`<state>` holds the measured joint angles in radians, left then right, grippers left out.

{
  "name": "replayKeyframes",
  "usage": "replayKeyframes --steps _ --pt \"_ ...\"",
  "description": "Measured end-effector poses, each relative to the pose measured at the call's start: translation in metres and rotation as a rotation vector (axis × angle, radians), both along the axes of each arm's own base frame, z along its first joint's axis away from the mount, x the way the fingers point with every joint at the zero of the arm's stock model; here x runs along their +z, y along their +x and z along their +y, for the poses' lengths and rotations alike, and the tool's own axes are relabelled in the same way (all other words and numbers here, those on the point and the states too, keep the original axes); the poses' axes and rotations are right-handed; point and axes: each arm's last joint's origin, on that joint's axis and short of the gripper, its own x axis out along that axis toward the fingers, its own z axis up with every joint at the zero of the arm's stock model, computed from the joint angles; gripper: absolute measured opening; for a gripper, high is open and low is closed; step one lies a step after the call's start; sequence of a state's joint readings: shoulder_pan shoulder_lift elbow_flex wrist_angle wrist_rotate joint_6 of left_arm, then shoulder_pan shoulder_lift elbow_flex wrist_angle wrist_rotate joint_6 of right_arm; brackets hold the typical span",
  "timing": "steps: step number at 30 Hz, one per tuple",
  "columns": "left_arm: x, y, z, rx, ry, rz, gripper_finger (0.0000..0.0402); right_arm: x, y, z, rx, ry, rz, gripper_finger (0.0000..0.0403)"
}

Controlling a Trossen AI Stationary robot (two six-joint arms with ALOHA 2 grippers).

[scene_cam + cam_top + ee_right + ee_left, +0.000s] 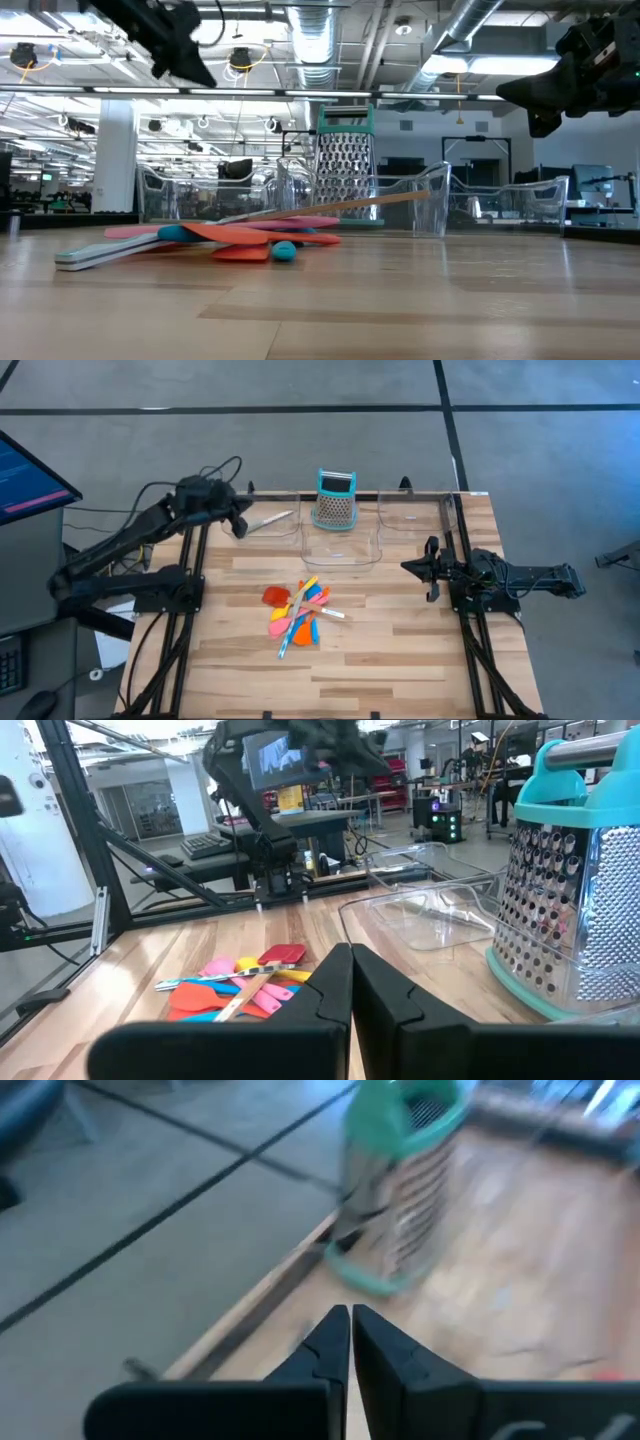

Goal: Pick & Place Kitchen Items
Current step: Put the blue table knife into the left transparent bin

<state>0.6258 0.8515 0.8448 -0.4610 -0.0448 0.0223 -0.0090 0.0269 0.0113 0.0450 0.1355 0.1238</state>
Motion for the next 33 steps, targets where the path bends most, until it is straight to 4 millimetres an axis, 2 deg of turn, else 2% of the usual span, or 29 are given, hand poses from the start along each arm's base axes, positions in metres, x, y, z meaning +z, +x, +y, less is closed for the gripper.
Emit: replayKeyframes --steps 7,11,18,21,28,33 --pt "0.009 0.013 -0.039 -0.154 -0.114 -0.155 0.0003 0.000 0.000 0.000 -0.001 -0.002 0.000 0.0000" --pt "0.008 0.033 -0.060 -0.245 -0.190 -0.199 0.0003 0.000 0.000 0.000 -0.001 -0.002 0.000 0.0000" --pt "0.010 0.078 -0.108 -0.409 -0.135 -0.334 0.0003 0.000 0.000 0.000 0.003 0.000 0.000 0.0000" --pt "0.005 0.089 -0.129 -0.398 -0.106 -0.345 0.0003 0.000 0.000 0.000 0.003 0.001 0.000 0.0000" --pt "-0.016 0.100 -0.171 -0.283 -0.106 -0.306 0.0003 -0.001 0.000 0.000 0.006 0.034 0.002 0.0000" --pt "-0.023 0.109 -0.196 -0.292 -0.140 -0.370 0.0003 -0.002 0.000 0.000 0.008 0.060 0.009 0.0000"
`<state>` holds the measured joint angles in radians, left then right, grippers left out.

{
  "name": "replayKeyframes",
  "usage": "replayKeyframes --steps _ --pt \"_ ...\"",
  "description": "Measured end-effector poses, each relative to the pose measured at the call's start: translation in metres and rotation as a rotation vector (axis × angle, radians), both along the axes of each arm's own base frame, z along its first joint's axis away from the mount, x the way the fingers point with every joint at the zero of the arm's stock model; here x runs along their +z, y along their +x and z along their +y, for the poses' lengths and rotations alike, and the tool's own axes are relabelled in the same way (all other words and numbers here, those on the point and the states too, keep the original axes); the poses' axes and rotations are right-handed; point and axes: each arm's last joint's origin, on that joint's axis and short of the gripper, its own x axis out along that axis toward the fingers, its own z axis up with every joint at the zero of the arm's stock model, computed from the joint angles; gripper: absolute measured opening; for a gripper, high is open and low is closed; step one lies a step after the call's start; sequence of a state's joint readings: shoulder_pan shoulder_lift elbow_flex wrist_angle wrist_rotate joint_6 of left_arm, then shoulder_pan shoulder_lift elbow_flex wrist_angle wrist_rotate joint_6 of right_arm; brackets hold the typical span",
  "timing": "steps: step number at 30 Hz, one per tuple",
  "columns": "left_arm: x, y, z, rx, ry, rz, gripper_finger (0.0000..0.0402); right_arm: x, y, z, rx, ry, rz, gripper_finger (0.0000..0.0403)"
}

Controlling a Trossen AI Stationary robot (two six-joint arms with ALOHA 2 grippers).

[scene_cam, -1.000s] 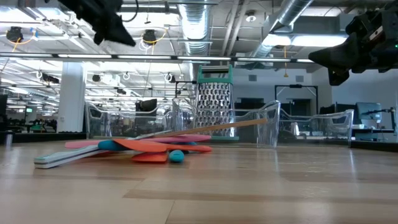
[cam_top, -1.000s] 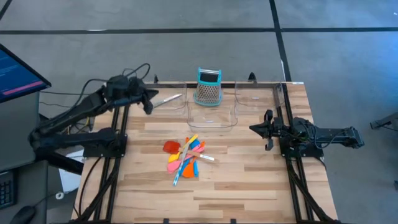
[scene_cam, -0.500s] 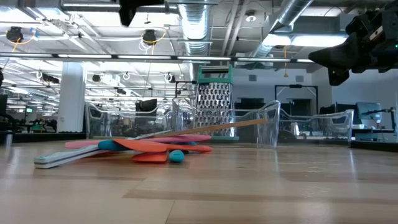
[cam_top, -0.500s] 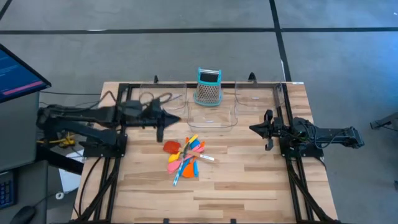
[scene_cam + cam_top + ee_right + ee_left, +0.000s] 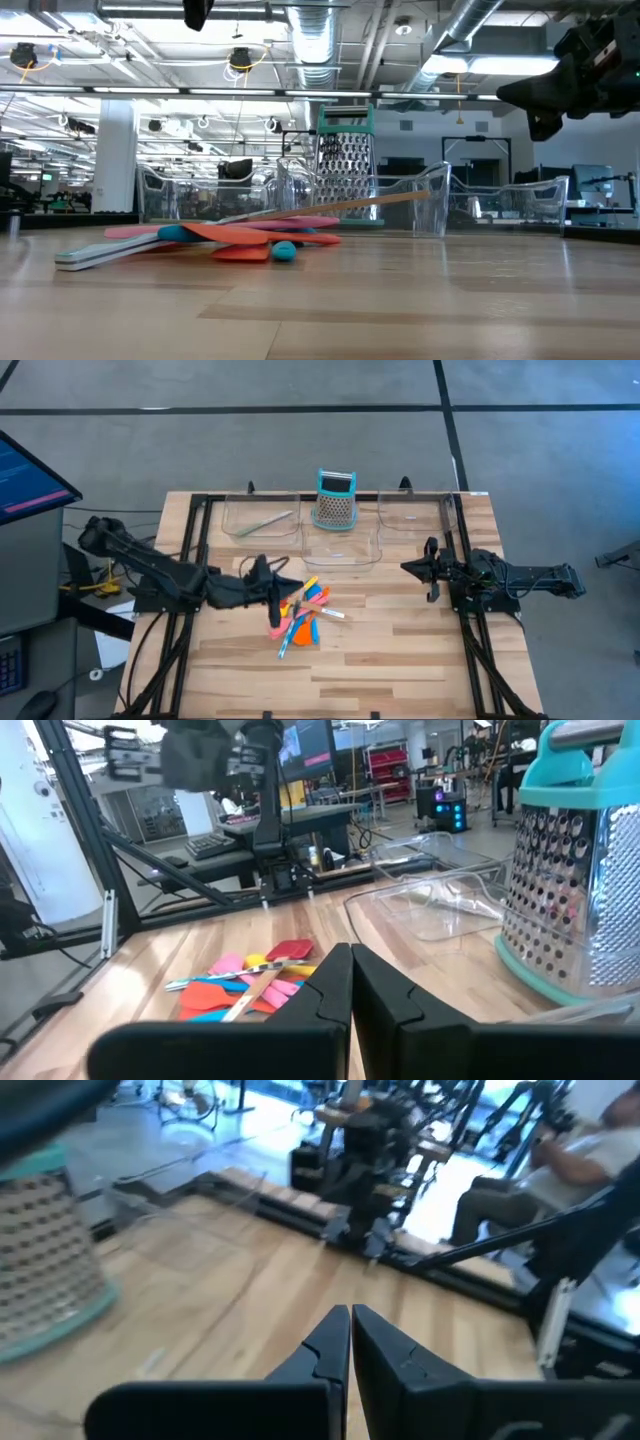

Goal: Pick & Place Kitchen Items
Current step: Put the blue table knife into the left transparent bin

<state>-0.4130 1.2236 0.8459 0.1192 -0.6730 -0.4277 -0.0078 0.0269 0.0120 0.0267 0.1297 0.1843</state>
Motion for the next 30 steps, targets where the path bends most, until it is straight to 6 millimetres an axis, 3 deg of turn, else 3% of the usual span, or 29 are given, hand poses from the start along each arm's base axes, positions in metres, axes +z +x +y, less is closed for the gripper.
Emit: replayKeyframes --steps 4,17,25,30 --pt "-0.004 0.009 -0.016 -0.027 -0.027 -0.067 0.0002 0.000 0.000 0.000 0.005 0.012 0.001 0.0000" --pt "0.002 0.057 -0.065 -0.090 -0.030 -0.059 0.0002 0.000 0.000 0.000 0.006 0.011 0.003 0.0000" --pt "-0.022 0.054 -0.059 -0.040 -0.065 0.130 0.0002 0.000 0.000 0.000 0.005 0.016 0.003 0.0000" --pt "-0.025 0.052 -0.056 -0.051 -0.066 0.185 0.0002 0.000 0.000 0.000 0.005 0.016 0.003 0.0000"
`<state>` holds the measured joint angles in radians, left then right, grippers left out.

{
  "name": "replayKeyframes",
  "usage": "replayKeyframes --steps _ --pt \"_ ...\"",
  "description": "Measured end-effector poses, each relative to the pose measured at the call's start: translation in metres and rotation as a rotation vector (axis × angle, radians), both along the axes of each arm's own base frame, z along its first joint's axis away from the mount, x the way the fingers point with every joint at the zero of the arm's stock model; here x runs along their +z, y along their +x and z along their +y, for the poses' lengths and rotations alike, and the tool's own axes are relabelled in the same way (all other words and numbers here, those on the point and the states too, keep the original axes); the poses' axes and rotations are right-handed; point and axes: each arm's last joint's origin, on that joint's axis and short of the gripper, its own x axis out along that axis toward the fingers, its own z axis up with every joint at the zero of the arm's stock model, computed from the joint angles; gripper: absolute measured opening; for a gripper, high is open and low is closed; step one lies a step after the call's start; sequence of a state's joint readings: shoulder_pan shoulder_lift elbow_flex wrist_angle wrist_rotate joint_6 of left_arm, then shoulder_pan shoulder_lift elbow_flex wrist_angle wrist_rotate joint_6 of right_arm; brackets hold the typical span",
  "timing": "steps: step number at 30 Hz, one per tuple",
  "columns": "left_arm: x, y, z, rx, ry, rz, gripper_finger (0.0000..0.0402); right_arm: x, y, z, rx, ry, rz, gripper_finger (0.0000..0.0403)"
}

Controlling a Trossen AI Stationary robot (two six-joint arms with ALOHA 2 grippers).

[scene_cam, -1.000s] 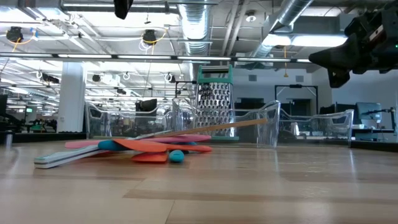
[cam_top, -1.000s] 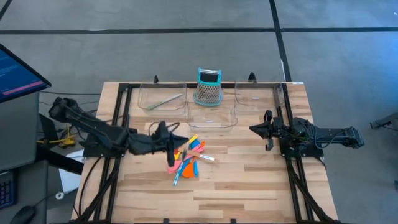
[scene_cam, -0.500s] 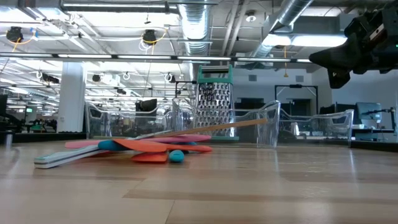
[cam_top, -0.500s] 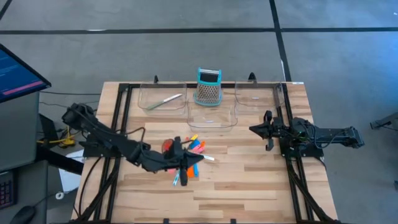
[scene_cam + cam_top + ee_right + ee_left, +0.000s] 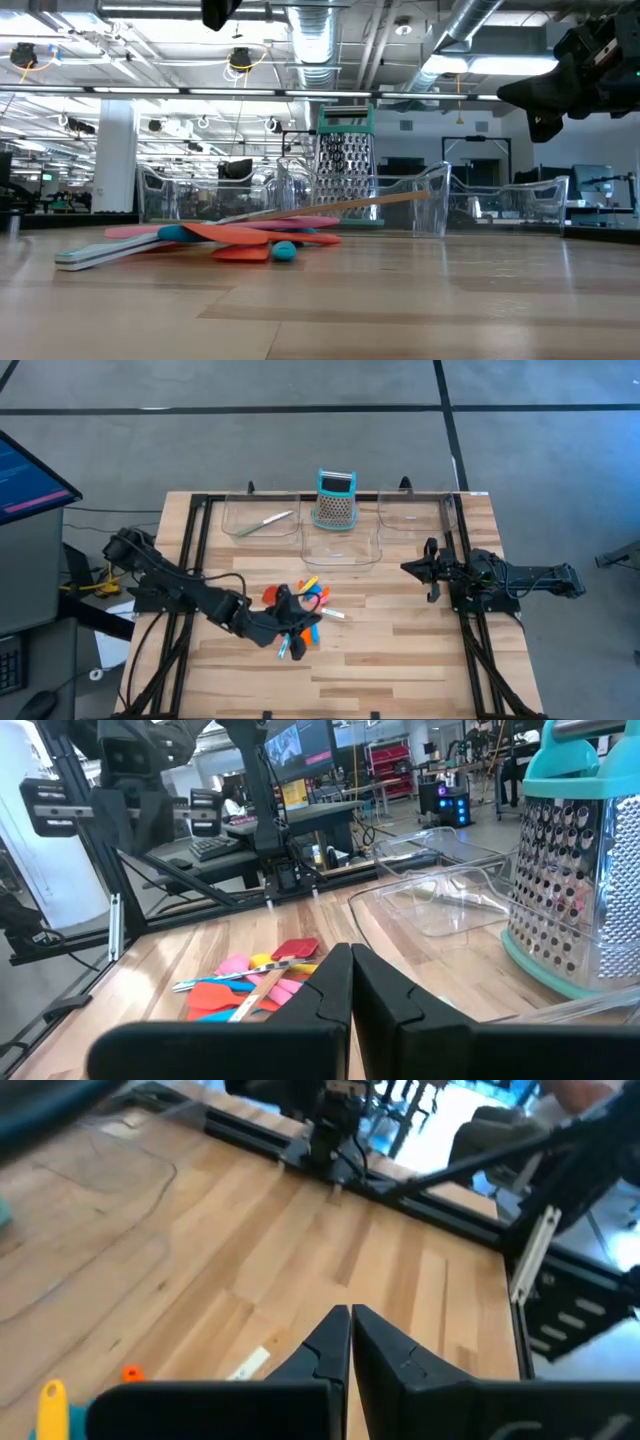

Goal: Pick & Place Kitchen Items
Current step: Put the blue table knife into the left transparent bin

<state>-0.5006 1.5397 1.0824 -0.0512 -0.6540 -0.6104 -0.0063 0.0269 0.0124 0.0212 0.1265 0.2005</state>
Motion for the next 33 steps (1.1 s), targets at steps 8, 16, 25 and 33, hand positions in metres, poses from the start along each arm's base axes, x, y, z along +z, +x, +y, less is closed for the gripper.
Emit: replayKeyframes --steps 8,16,25,33 --pt "-0.013 -0.015 0.036 0.076 -0.141 0.016 0.0002 0.000 0.000 0.000 0.000 0.003 0.000 0.0000" --pt "-0.042 -0.044 0.034 0.192 -0.482 0.031 0.0002 0.000 0.000 0.000 0.001 0.003 0.001 0.0000" --pt "-0.028 -0.037 0.021 0.193 -0.524 -0.025 0.0002 0.000 0.000 0.000 0.002 0.000 0.002 0.0000" --pt "0.006 -0.001 0.004 0.115 -0.438 -0.084 0.0002 0.000 0.000 0.000 0.002 0.000 0.002 0.0000"
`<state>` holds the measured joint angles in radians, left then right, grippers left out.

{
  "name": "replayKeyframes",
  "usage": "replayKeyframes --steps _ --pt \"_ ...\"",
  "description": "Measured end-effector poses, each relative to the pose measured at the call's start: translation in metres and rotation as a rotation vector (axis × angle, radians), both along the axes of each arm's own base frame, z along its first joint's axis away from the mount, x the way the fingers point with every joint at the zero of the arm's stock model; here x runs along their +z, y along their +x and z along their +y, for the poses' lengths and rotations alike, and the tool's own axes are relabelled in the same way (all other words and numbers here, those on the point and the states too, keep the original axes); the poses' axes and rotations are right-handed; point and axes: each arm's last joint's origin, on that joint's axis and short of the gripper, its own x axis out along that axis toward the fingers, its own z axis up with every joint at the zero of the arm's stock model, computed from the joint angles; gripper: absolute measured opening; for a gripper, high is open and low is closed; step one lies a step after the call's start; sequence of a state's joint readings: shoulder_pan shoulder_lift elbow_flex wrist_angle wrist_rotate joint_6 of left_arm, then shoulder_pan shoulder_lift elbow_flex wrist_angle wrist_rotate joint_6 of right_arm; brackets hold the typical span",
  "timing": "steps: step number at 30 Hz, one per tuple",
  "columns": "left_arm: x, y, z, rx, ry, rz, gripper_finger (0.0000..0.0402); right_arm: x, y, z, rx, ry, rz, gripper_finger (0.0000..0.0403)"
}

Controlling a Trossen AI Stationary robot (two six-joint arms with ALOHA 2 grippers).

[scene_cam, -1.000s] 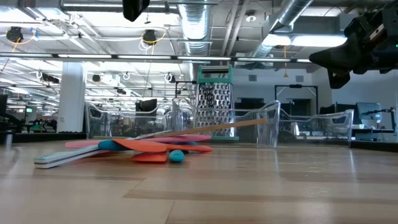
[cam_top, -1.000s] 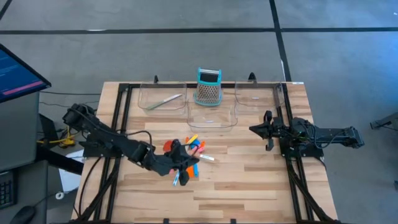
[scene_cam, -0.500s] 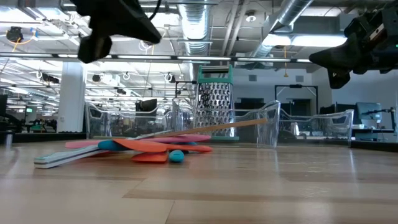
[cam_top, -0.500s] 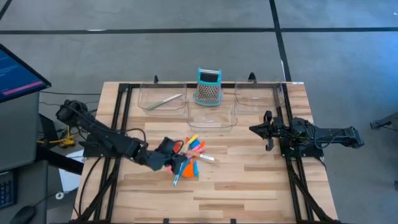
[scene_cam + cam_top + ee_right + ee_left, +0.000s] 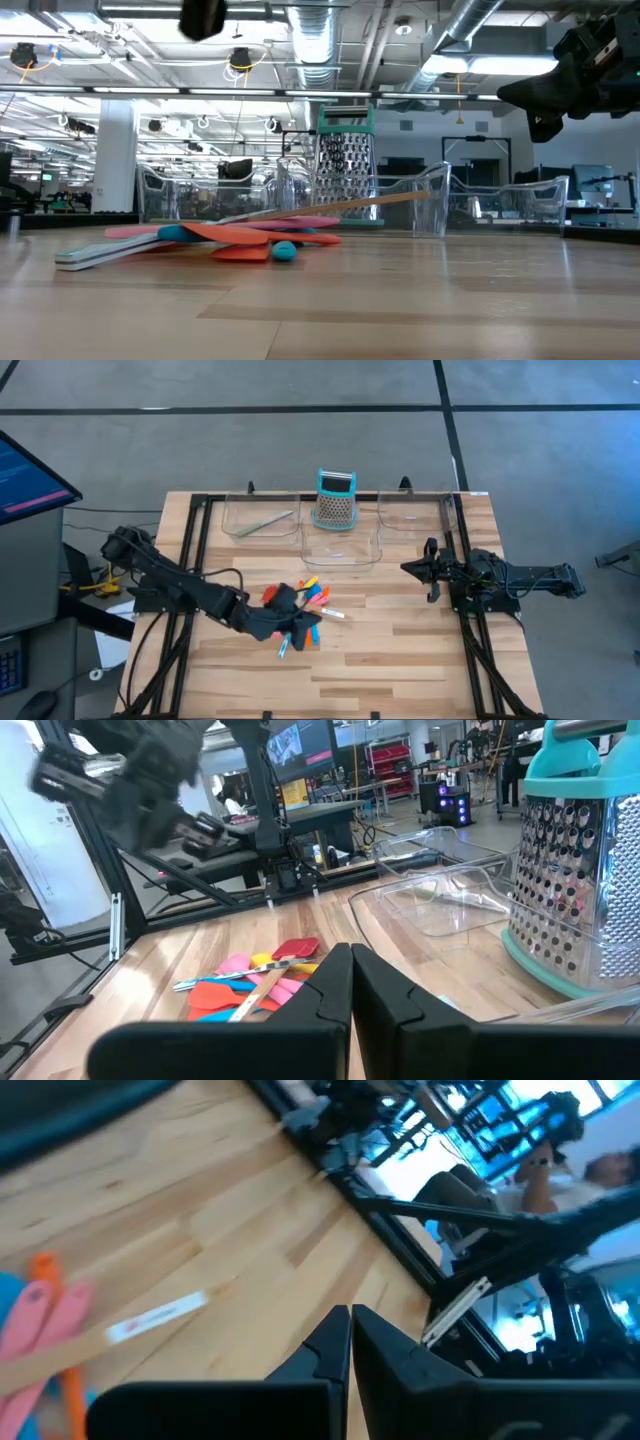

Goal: Pick & Place Kitchen Items
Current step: Put the blue table knife into the left transparent bin

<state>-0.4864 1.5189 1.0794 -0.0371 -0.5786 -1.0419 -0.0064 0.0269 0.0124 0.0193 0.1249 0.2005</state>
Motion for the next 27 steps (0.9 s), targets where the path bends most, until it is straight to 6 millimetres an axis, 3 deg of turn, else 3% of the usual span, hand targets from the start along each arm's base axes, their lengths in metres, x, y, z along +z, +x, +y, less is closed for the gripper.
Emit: replayKeyframes --steps 6,13,18,27 --pt "0.010 0.029 -0.016 -0.036 0.050 -0.018 0.0001 0.000 0.000 0.000 0.000 0.000 0.000 0.0000" --pt "-0.009 0.049 -0.027 -0.057 0.058 0.035 0.0001 0.000 0.000 0.000 0.000 0.000 0.000 0.0000" --pt "-0.014 0.047 -0.020 -0.060 0.002 0.114 0.0001 0.000 0.000 0.000 0.001 0.000 0.000 0.0000" --pt "-0.036 0.023 -0.019 -0.008 -0.206 0.442 0.0001 0.000 0.000 0.000 0.000 0.000 0.001 0.0000"
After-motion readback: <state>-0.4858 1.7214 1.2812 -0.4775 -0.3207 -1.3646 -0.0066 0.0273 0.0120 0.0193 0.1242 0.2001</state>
